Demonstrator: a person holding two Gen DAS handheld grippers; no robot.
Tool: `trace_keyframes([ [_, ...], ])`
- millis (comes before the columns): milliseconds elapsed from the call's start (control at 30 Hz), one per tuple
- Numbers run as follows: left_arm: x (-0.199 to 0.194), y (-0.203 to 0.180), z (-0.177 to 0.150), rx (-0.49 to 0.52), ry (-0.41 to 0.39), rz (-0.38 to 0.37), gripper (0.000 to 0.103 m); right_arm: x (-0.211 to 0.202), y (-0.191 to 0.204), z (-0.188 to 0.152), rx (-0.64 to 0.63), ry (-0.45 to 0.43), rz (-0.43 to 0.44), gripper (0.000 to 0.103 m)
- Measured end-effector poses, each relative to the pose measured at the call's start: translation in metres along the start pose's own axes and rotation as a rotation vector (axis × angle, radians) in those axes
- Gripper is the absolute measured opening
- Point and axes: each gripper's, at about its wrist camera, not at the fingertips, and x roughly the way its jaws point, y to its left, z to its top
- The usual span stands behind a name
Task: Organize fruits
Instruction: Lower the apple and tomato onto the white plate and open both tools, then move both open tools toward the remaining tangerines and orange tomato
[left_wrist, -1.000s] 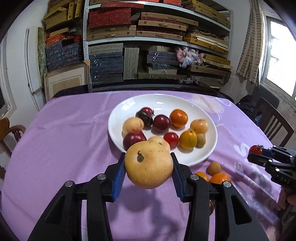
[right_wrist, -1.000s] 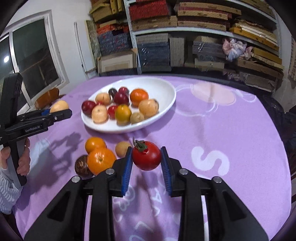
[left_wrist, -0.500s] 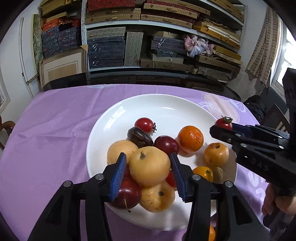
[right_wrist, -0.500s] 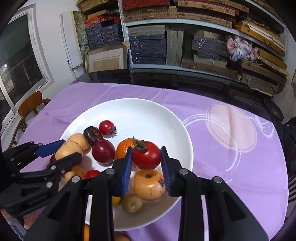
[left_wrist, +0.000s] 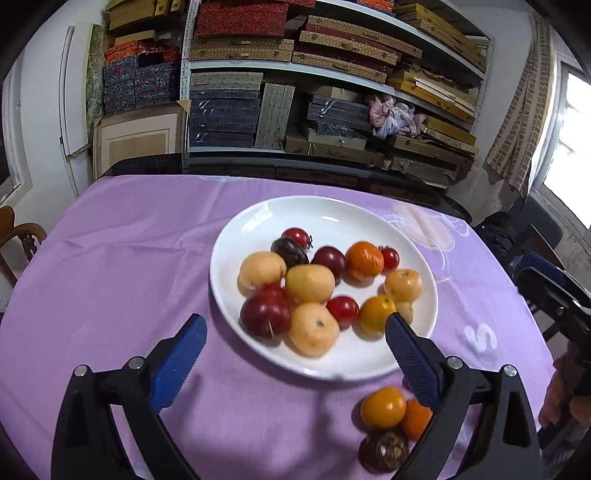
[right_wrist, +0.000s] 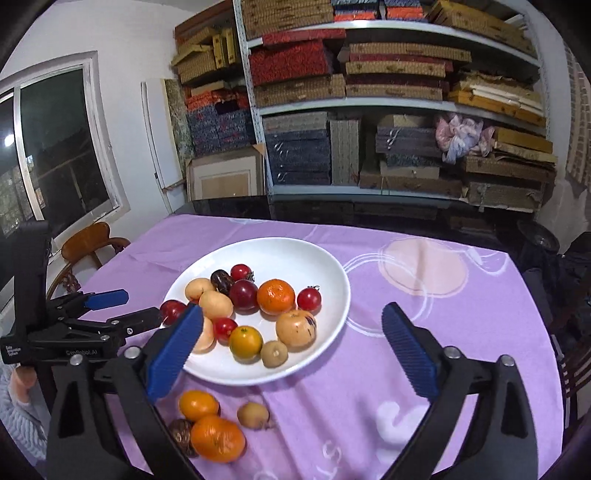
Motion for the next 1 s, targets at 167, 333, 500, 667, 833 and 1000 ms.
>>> trace_keyframes([
  [167, -0.018, -0.016, -0.049, 0.092, 0.025, 0.057, 0.099, -0.046, -0.024, -0.057, 0.118, -0.080, -0.016, 0.099],
  [333, -0.021, -0.026, -0.082, 0.141, 0.028, 0.119, 0.099, -0.041, -0.039, -0.076, 0.185, -0.042, 0.058, 0.099],
  [500, -0.017, -0.013, -0.096, 0.081, 0.022, 0.132, 0.099, -0.024, 0.017, -0.087, -0.063, 0.103, 0.124, 0.099],
  [667, -0.013, 0.011, -0.095, -0.027, 0.042, 0.104, 0.099, -0.009, 0.045, -0.097, -0.180, 0.159, 0.032, 0.099],
  [833, -0.007, 0.026, -0.095, -0.110, 0.096, 0.069, 0.099, 0.013, 0.058, -0.099, -0.200, 0.204, -0.018, 0.099],
  [1000, -0.012, 0.030, -0.095, -0.134, 0.090, 0.055, 0.100, 0.025, 0.038, -0.095, -0.132, 0.223, -0.064, 0.099],
])
